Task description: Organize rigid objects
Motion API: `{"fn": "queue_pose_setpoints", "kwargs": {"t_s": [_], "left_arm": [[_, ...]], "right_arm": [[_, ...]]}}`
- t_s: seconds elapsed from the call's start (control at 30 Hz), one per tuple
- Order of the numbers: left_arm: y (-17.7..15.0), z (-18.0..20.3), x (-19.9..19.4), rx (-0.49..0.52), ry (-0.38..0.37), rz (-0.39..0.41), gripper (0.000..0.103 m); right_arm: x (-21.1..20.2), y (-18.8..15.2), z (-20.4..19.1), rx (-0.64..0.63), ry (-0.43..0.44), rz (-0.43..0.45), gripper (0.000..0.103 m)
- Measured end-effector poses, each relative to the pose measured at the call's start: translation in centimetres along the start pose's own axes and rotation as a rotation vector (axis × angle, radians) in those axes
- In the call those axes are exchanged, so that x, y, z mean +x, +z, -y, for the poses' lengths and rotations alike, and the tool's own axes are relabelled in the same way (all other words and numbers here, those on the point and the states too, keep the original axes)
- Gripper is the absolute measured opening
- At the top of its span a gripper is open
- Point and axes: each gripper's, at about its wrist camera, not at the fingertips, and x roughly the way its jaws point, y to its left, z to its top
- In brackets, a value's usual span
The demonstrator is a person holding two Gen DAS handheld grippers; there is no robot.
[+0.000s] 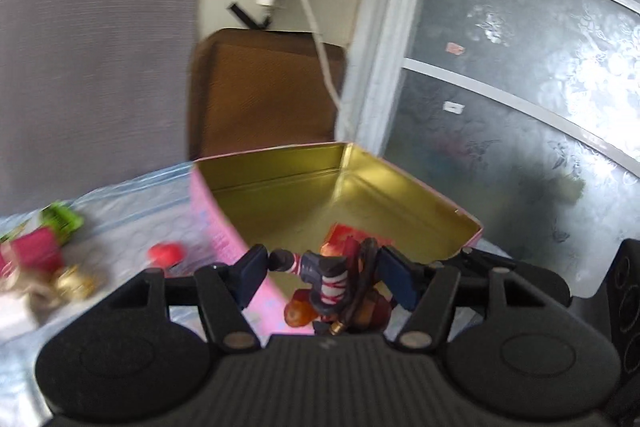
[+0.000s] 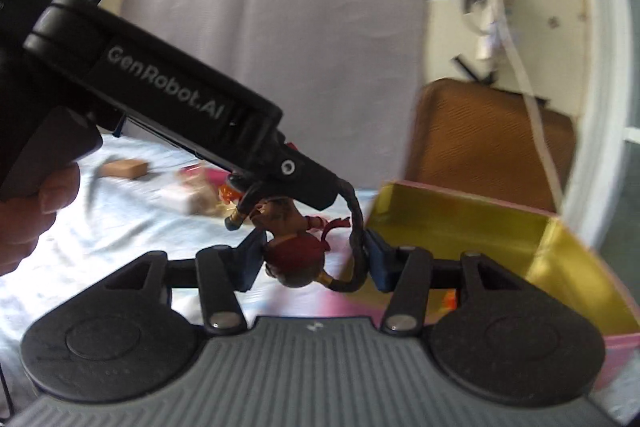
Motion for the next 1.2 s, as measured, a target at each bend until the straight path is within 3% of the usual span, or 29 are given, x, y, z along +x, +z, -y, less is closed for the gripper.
{"fn": "queue_pose_setpoints", "kwargs": {"t_s": [0.17, 0.2, 0.23, 0.3, 0.37, 0.47, 0.57, 0.77, 1.0, 1.2], "left_arm": [[0.8, 1.2, 4.5, -0.004, -0.019, -0.029, 0.061], [0.8, 1.3, 5.3, -0.01, -0.018, -0.041, 0.065], [0.7, 1.4, 6.1, -0.016, 0.0, -0.056, 0.072], [0.3, 1.6, 6.8, -0.011, 0.058, -0.068, 0.073], [-0.2, 1.4, 6.3, -0.009, 0.067, -0.058, 0.075], [-1.0, 0.7, 4.7, 0.005, 0.092, -0.034, 0.078], [-1.8, -0.1, 3.1, 0.007, 0.122, -0.021, 0.078], [-4.2, -3.3, -0.2, -0.037, 0.206, -0.026, 0.082], [-7.9, -10.0, -3.6, -0.167, 0.401, -0.076, 0.082], [-10.6, -14.8, -6.5, -0.241, 0.616, -0.092, 0.083]], "right_arm": [[1.2, -0.7, 3.3, 0.044, -0.072, -0.03, 0.055], [1.6, -0.8, 3.6, 0.047, -0.086, -0.037, 0.055], [2.0, -1.0, 3.8, 0.043, -0.107, -0.044, 0.056], [3.1, -1.5, 4.2, 0.033, -0.183, -0.082, 0.059], [3.2, -2.0, 5.0, 0.063, -0.236, -0.098, 0.061], [1.5, -2.6, 5.6, 0.158, -0.182, -0.052, 0.061], [0.8, -3.0, 5.2, 0.18, -0.185, -0.028, 0.061], [0.3, -2.6, 3.4, 0.221, -0.095, 0.013, 0.061], [1.2, -1.4, -1.5, 0.184, 0.034, -0.001, 0.063], [3.7, -1.2, -5.6, 0.163, 0.119, -0.068, 0.064]]}}
